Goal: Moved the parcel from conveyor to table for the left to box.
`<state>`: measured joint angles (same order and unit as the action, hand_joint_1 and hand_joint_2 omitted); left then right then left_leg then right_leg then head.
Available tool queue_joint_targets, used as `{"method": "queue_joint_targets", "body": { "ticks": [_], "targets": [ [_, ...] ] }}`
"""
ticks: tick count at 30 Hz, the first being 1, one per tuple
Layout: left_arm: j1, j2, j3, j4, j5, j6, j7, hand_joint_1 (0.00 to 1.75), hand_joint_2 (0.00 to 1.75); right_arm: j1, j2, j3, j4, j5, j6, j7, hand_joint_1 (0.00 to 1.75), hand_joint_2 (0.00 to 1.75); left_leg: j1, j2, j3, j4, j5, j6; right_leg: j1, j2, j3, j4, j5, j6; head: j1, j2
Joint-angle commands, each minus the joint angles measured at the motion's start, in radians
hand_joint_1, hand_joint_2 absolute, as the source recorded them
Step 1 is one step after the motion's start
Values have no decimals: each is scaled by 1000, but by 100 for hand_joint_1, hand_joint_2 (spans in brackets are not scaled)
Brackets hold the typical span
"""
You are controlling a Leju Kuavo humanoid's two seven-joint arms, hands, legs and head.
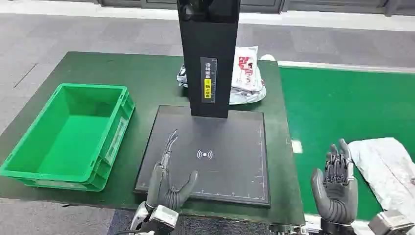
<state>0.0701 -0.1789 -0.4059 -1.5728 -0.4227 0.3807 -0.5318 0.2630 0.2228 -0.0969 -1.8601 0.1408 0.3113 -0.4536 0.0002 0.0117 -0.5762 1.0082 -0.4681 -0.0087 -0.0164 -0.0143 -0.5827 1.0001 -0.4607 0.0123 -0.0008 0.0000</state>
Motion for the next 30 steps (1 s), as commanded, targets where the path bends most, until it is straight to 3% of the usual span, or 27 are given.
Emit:
{"method": "queue_joint_targets", "body": {
  "ticks": [1, 11, 14, 15, 18, 19, 26, 27, 30],
  "targets": [
    [-38, 9, -2, 65, 6, -8, 1, 0, 175, -4, -28, -12, 36, 7, -10, -2, 0, 175, 1, -2, 3, -2, 1, 0, 1, 0, 3, -4, 1, -1, 0, 0],
    [-65, -6, -9, 88, 1, -23, 4, 0, 175, 26, -2, -62, 13, 3, -7, 0, 0, 175, 1, -4, 2, -2, 1, 0, 1, -2, 3, -3, 0, -1, 0, 0],
    [-85, 8, -27, 100, 1, -21, 8, 0, 175, 17, 12, -130, 39, 25, -28, 60, 0, 175, 1, -4, 2, -2, 1, 0, 1, -2, 3, -3, 0, -1, 0, 0],
    [-87, 8, -30, 97, 8, -35, 10, 0, 175, 0, 25, -205, 76, 62, -105, 160, 0, 175, 1, -3, 1, -1, 1, 0, 1, -2, 2, -2, 0, -1, 0, 0],
    [-91, -8, -43, 99, 14, -53, 9, 0, 175, -86, -3, -411, 252, 83, -146, 239, 0, 175, 1, -4, 3, -3, 2, 0, 1, -2, 5, -4, 1, -1, 0, 0],
    [-92, -13, -47, 101, 13, -53, 9, 0, 175, -112, -8, -459, 297, 99, -119, 218, 0, 175, 1, -6, 4, -4, 2, 0, 1, -3, 6, -6, 2, -1, 0, 0],
    [-94, -11, -50, 102, 12, -53, 10, 0, 175, -121, 19, -478, 287, 124, -95, 208, 0, 175, 1, -2, 2, -2, 0, 0, 1, 0, 4, -4, 1, 0, 0, 0],
    [-95, -12, -51, 104, 11, -55, 11, 0, 175, -135, 21, -507, 306, 179, -149, 258, 0, 175, -1, -1, 2, -1, 0, 0, -1, 0, 3, -2, 1, 0, 0, 0],
    [-103, -15, -60, 116, 13, -59, 9, 0, 175, -217, -77, -605, 529, 150, -131, 265, 0, 175, 1, -2, 3, -3, 1, 0, 1, 0, 5, -5, 2, -1, 0, 0]
  ]
}}
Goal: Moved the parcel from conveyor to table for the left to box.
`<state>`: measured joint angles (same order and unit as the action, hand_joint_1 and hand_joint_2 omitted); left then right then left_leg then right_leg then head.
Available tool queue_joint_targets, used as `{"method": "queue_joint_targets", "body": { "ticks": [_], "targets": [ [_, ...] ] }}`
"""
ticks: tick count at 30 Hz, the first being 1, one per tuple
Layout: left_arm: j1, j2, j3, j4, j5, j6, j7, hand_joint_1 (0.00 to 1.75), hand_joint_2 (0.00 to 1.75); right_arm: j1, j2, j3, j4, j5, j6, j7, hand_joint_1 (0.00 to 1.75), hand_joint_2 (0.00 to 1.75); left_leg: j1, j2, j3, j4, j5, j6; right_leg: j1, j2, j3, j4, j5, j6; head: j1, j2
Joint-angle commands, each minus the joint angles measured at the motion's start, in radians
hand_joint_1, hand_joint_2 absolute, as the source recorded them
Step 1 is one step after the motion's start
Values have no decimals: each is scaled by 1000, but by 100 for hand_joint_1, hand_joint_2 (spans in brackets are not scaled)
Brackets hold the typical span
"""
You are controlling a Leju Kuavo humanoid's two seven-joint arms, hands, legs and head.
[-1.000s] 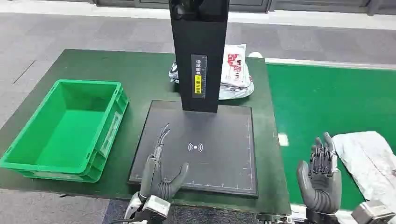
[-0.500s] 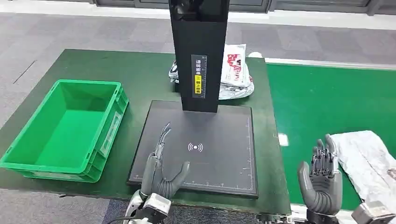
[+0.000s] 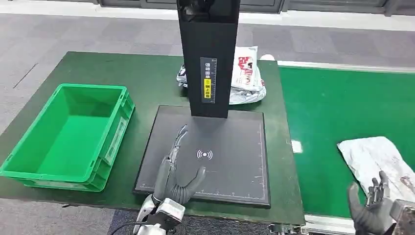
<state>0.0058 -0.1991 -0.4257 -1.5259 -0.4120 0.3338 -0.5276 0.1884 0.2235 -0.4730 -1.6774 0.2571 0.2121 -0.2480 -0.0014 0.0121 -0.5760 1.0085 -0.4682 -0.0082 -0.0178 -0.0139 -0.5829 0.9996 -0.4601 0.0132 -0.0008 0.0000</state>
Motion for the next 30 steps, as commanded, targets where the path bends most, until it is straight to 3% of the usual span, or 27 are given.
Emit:
{"method": "queue_joint_targets", "body": {
  "ticks": [1, 4, 11, 14, 19, 23, 24, 25, 30],
  "targets": [
    [-38, 6, -42, 68, 6, -16, 2, 0, 175, -162, -105, -255, 408, 54, -40, 56, 0, 175, 2, -3, 4, -3, 1, -1, 2, -1, 5, -5, 1, -2, 0, 0],
    [-32, 10, -38, 63, 12, -18, 1, 0, 175, -203, -153, -315, 521, 151, -79, 41, 0, 175, 2, -3, 3, -2, 1, 0, 2, -2, 5, -5, 1, 0, 0, 0],
    [-35, 14, -32, 55, 17, -23, -2, 0, 175, -283, -214, -294, 651, 274, -170, 85, 0, 175, 1, 1, 4, -3, 1, 0, 1, 3, 5, -5, 2, -1, 0, 0],
    [-36, 15, -32, 55, 14, -26, 1, 0, 175, -294, -228, -296, 691, 309, -206, 95, 0, 175, 0, 0, 2, -1, 0, 0, 1, 1, 3, -2, 1, -1, 0, 0],
    [-35, 28, -56, 51, 13, -37, 8, 0, 175, -316, -273, -327, 811, 514, -365, 180, 0, 175, 1, -1, 3, -1, 0, 0, 1, 0, 4, -3, 1, 0, 0, 0],
    [-34, 28, -58, 51, 14, -38, 9, 0, 175, -318, -279, -327, 822, 537, -381, 190, 0, 175, 1, -2, 3, -1, 0, 0, 1, -1, 4, -3, 1, 0, 0, 0],
    [-35, 29, -63, 51, 15, -38, 11, 0, 175, -322, -286, -327, 840, 565, -400, 200, 0, 175, 1, -2, 3, -2, 0, 0, 2, -1, 5, -4, 1, -1, 0, 0],
    [-52, 35, -83, 63, 20, -32, 18, 0, 175, -363, -323, -307, 944, 724, -502, 248, 0, 175, 1, -1, 2, -1, 0, 0, 1, 0, 3, -2, 1, 0, 0, 0],
    [-55, 36, -83, 64, 21, -31, 19, 0, 175, -373, -324, -308, 954, 732, -505, 251, 0, 175, 1, -1, 3, -1, 0, 0, 1, 0, 5, -4, 1, 0, 0, 0]
  ]
}}
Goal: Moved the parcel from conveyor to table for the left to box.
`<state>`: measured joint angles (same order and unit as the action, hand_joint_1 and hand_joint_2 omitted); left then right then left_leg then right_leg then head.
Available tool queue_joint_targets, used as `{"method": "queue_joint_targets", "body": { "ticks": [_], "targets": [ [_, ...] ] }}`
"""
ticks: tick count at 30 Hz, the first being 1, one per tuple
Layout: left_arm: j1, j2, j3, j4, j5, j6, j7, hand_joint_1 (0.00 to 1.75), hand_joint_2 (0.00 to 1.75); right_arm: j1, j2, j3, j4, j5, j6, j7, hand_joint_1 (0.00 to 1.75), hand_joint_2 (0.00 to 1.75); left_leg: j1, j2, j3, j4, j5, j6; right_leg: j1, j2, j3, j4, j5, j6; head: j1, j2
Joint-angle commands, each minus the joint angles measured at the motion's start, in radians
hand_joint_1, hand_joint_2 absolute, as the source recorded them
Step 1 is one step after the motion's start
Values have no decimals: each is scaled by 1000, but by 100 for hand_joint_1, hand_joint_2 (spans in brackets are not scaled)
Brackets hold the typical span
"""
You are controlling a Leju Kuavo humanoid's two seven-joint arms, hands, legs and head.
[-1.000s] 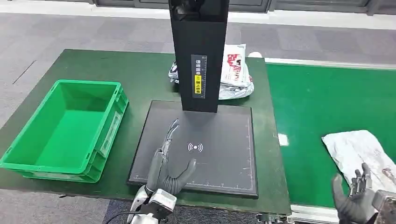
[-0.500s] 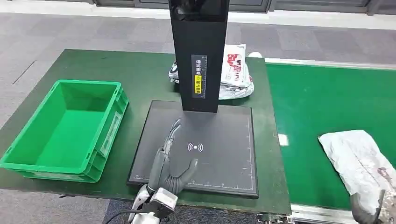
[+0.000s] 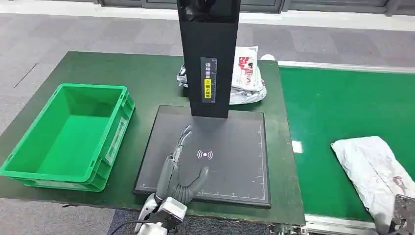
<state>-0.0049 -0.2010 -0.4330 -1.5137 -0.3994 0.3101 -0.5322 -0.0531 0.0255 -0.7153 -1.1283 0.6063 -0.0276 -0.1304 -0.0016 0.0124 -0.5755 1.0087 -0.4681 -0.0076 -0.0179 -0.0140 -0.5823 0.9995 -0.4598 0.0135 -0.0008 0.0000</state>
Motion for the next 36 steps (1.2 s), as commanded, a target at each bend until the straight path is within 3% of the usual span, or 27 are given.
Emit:
{"method": "queue_joint_targets", "body": {
  "ticks": [1, 2, 6, 20, 26, 30, 31, 32, 33, 34, 36],
  "targets": [
    [-45, 38, -75, 52, 8, -7, 24, 0, 175, -134, -126, -66, 407, 385, -267, 133, 0, 175, 2, -1, 2, -2, 0, 0, 2, 0, 4, -4, 1, -1, 0, 0],
    [-47, 37, -82, 39, 9, 4, 39, 0, 175, -207, -151, -12, 481, 511, -383, 193, 0, 175, 1, 0, 2, -2, 0, 0, 1, 2, 3, -3, 1, -1, 0, 0],
    [-43, 39, -97, 46, 10, 7, 38, 0, 175, -247, -167, 32, 492, 612, -442, 249, 0, 175, 1, 3, 2, -2, 0, 0, 1, 5, 2, -3, 2, -1, 0, 0],
    [-47, 38, -99, 48, 10, 9, 38, 0, 175, -254, -175, 31, 508, 630, -455, 250, 0, 175, 0, 0, 1, -1, 0, 1, 0, 1, 2, -1, 1, 0, 0, 0],
    [-59, 33, -101, 51, 15, 15, 45, 0, 175, -312, -198, 67, 582, 693, -456, 286, 0, 175, 0, 1, 1, -1, 0, 1, 0, 2, 2, -1, 2, 0, 0, 0],
    [-51, 37, -100, 52, 15, 20, 46, 0, 175, -334, -168, 88, 547, 693, -466, 263, 0, 175, 0, 2, 2, -1, 0, 1, 0, 4, 2, -2, 2, -1, 0, 0],
    [-49, 37, -100, 55, 15, 22, 45, 0, 175, -334, -161, 95, 529, 692, -457, 264, 9, 175, 0, 2, 1, -1, 0, 1, 0, 3, 1, -1, 2, 0, 0, 0],
    [-49, 37, -101, 57, 15, 23, 45, 0, 175, -337, -156, 105, 516, 693, -452, 263, 65, 175, 1, 3, 2, -2, 1, 1, 1, 5, 3, -3, 3, -1, 0, 0],
    [-50, 36, -100, 62, 18, 28, 42, 0, 175, -346, -150, 124, 510, 696, -431, 256, 75, 175, 1, 3, 2, -2, 0, 0, 1, 6, 2, -2, 3, -1, 0, 0],
    [-51, 35, -98, 66, 20, 32, 39, 0, 175, -352, -145, 141, 515, 697, -400, 256, 66, 175, 0, 1, 2, -2, 0, 1, 0, 3, 2, -1, 2, -1, 0, 0],
    [-54, 34, -94, 71, 23, 37, 38, 0, 175, -361, -137, 184, 553, 712, -334, 264, 5, 175, 1, 3, 2, -1, 0, 0, 0, 5, 2, -1, 2, -1, 0, 0]
  ]
}}
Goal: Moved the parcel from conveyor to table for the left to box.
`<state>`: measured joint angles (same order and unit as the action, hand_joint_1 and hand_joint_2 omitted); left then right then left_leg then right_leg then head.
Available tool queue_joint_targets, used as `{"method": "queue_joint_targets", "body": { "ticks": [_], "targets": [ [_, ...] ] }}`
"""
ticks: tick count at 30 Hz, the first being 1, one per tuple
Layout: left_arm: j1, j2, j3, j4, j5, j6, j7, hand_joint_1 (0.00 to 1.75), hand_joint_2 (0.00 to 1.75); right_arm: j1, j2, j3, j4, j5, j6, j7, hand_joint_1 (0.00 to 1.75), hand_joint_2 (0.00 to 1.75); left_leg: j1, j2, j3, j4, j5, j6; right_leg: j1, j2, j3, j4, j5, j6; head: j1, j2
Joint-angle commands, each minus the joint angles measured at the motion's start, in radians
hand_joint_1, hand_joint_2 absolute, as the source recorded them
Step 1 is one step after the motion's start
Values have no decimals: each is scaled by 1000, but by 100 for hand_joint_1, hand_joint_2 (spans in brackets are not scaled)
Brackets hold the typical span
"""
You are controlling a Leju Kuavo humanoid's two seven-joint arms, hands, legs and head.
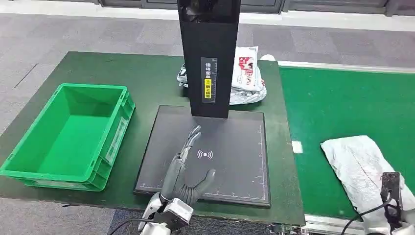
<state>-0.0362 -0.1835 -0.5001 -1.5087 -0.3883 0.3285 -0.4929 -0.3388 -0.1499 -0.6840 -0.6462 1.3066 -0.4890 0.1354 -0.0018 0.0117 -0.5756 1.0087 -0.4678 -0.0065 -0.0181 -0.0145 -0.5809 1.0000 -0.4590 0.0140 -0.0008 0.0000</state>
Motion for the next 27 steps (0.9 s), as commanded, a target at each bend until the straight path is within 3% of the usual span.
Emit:
{"method": "queue_joint_targets", "body": {
  "ticks": [1, 6, 14, 15, 16, 27],
  "targets": [
    [-24, 16, -26, 68, 13, 19, -2, 0, 175, -81, 39, 161, 93, 14, 148, -1, 0, 175, 1, 5, 3, -2, 0, -1, 1, 7, 1, -3, 2, -2, 0, 0],
    [-29, 18, -23, 77, 20, 23, -6, 0, 175, -108, 45, 190, 232, 11, 221, -12, 0, 175, 2, 2, 2, -2, 0, -1, 2, 4, 2, -2, 2, -1, 0, 0],
    [-30, 19, -26, 88, 26, 29, -13, 0, 175, -132, 57, 175, 289, -33, 279, -46, 0, 175, 1, 2, 2, -1, 0, -1, 1, 3, 1, -1, 1, -1, 0, 0],
    [-29, 20, -25, 88, 26, 30, -14, 0, 175, -132, 62, 174, 291, -34, 280, -44, 154, 175, 2, 1, 3, -2, 1, -1, 2, 4, 3, -3, 2, -2, 0, 0],
    [-29, 20, -25, 88, 26, 30, -14, 0, 175, -132, 62, 174, 291, -34, 280, -44, 175, 175, 2, 2, 3, -3, 1, -1, 2, 5, 3, -4, 2, -2, 0, 0],
    [-30, 19, -27, 99, 29, 34, -20, 0, 175, -140, 63, 183, 310, -34, 316, -46, 175, 175, 2, 7, 5, -3, 2, -2, 2, 7, 3, -4, 5, -1, 0, 0]
  ]
}}
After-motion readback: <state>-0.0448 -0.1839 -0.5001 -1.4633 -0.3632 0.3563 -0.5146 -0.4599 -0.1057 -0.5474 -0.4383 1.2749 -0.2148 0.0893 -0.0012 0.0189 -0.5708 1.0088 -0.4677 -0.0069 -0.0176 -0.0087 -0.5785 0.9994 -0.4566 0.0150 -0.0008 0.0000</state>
